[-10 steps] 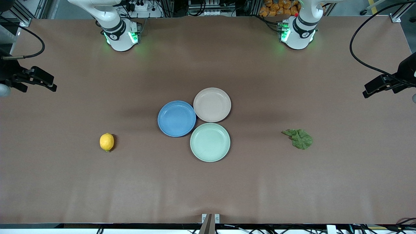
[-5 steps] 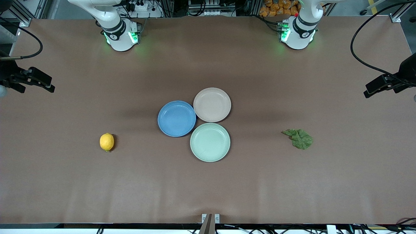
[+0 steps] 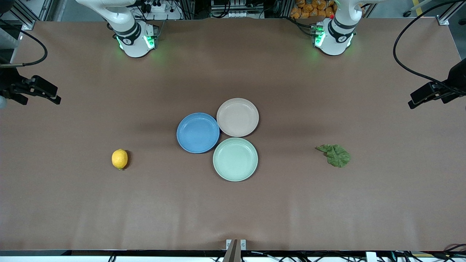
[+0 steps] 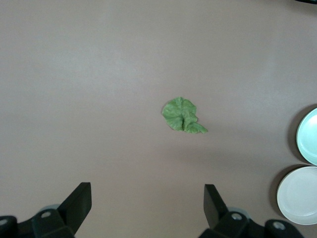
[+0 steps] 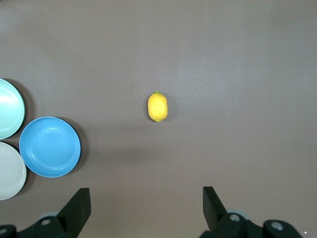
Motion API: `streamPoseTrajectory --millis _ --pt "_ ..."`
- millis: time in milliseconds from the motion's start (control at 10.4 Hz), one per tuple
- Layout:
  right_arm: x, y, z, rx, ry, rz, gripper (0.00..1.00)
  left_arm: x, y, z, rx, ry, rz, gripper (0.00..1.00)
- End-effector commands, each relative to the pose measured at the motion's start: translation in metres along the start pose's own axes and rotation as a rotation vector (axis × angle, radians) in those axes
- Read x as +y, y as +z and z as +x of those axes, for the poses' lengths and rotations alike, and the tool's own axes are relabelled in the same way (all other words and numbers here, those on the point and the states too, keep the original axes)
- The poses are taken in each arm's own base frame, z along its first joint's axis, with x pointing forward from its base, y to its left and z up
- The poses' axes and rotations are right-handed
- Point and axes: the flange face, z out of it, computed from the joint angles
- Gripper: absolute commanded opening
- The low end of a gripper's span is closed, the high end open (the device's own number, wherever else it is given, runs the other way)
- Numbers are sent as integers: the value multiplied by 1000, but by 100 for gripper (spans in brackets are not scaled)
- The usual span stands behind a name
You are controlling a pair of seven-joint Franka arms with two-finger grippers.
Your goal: Pick lemon and lettuce from blue and beige plates
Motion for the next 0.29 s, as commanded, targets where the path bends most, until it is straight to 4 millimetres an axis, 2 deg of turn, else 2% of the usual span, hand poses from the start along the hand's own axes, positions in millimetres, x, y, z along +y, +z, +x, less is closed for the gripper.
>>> streamPoseTrajectory --millis 0,193 --pt "1 -2 0 5 13 10 100 7 -5 -8 -6 29 -23 100" --pt "1 -1 0 4 12 10 100 9 -3 -7 -7 34 -30 100"
